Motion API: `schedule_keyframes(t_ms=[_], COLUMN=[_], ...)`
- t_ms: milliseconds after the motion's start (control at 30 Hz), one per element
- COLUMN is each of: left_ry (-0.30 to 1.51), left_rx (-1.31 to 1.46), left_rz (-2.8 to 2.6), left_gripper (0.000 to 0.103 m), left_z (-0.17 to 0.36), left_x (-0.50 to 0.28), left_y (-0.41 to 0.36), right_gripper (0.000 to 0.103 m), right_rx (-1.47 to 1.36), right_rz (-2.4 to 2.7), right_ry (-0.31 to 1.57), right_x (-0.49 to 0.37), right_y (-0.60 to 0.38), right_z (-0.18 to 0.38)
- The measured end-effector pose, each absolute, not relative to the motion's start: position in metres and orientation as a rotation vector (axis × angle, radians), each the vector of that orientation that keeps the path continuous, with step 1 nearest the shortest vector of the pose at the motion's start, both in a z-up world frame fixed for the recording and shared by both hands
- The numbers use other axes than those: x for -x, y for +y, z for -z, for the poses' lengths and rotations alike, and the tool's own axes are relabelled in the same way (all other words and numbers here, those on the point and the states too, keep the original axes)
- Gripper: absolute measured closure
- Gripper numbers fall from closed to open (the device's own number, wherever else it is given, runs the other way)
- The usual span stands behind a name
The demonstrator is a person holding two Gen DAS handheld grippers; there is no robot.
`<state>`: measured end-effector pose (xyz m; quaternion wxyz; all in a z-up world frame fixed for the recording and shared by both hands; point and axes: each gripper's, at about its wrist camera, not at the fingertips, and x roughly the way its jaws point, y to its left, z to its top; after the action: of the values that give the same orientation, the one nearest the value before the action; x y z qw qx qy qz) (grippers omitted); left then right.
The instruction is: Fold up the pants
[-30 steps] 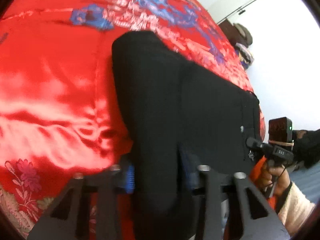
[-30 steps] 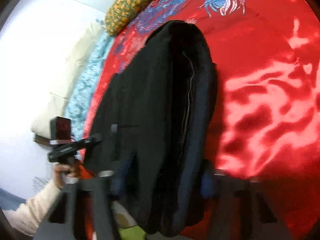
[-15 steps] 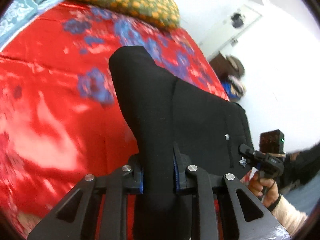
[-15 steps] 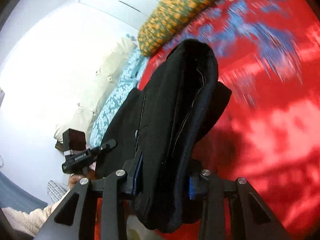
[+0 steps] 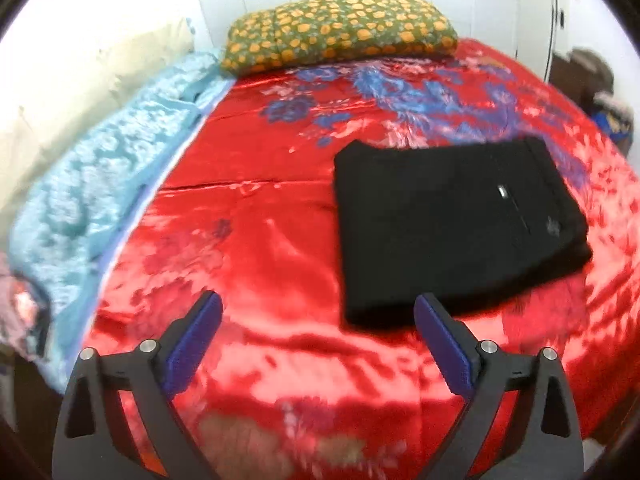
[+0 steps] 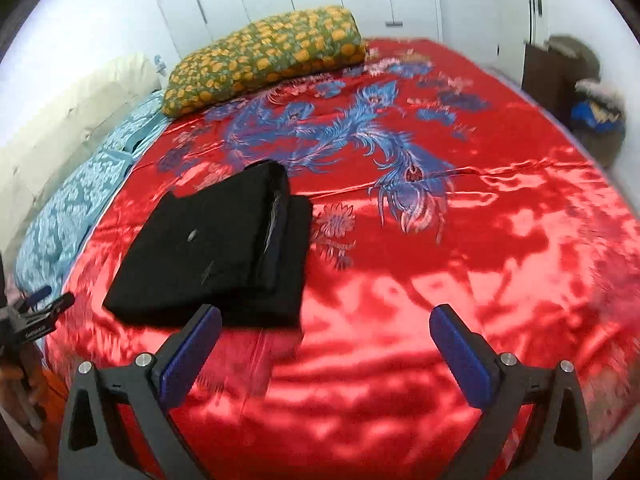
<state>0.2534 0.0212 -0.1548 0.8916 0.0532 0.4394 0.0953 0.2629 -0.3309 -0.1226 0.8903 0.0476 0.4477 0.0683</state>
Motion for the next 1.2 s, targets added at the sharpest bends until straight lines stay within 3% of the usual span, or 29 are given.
schedule_keyframes(t_ms=[233,467,1200], left_ry=[0.845,0.916,0.948], left_rx=[-0.229,-0.036,0.037], left_rz=[-0.185,-0.018,-0.089], left_gripper=[0.006,0.005,0.005], left_z=[0.112,0.082,0.065], left_x=[-0.183,-0.133,-0.111], left_y=[-0.037,-0.038,-0.026], right_gripper=[0.0,0.0,0.0], right_rx=[0.054,0.096,0.174], right_rz=[-0.1,-0.115,-0.087], right_ry=[0.879,0.844,0.767], right_x=[-0.177,-0.125,-0.107], right_y=[-0.28,-0.244,-0.208], right_z=[0.078,0.043,0.016])
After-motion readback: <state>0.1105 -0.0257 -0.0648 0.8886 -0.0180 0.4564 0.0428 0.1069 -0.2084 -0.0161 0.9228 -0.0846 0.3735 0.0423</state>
